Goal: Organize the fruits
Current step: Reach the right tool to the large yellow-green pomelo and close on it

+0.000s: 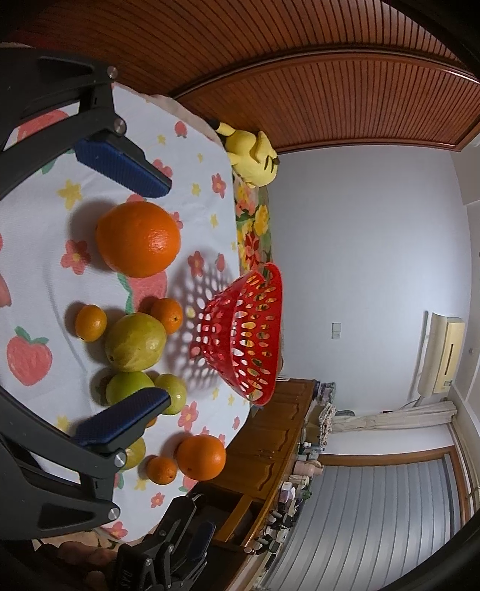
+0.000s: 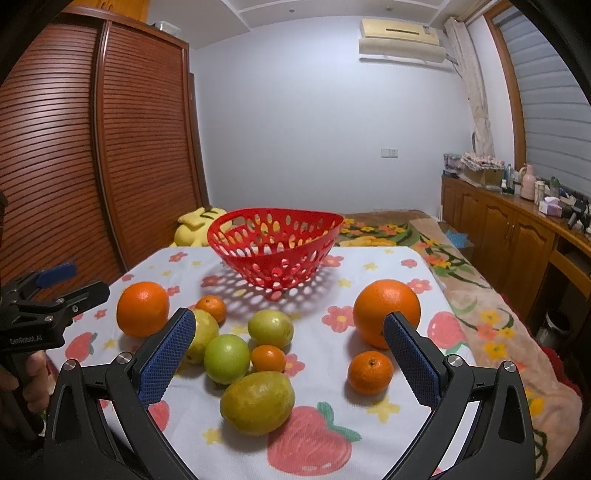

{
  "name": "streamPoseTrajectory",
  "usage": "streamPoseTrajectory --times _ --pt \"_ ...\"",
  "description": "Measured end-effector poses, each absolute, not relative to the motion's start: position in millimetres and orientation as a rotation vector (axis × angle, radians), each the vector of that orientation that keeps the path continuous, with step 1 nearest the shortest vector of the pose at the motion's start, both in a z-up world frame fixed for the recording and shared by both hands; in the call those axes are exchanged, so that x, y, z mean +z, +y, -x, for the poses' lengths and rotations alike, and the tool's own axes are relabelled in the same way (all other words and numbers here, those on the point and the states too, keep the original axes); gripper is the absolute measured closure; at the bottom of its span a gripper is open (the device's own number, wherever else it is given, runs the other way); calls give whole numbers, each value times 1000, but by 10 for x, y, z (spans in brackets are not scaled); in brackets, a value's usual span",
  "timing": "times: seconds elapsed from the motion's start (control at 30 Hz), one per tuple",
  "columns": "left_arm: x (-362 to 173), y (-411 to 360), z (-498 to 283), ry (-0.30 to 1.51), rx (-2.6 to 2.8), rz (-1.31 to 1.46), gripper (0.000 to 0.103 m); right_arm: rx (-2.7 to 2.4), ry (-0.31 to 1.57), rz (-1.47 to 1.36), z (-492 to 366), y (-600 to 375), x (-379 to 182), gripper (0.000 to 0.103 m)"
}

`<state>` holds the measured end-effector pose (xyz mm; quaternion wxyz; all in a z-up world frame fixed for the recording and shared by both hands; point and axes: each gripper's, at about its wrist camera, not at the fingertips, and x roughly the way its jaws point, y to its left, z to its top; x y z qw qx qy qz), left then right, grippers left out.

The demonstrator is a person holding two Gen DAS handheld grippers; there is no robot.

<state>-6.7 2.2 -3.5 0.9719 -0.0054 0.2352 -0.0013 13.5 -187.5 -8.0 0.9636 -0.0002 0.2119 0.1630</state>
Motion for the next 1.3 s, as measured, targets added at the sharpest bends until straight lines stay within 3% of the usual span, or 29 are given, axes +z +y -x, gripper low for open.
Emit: streamPoseTrajectory --times 0.43,0.63,0.8,1.07,1.3 --pt "-447 133 -36 587 -75 26 0 381 548 30 -281 -1785 -412 2" --pt "-560 106 -123 645 -113 27 7 418 601 39 -347 -1739 -557 4" --pt "-678 56 -229 723 -153 31 14 445 637 49 -388 -1674 -650 5" --pt "-848 16 -362 811 -189 55 43 478 690 48 -458 -1655 -742 11" --pt "-930 -8 -462 855 -237 64 57 504 717 58 -485 -1614 -782 15"
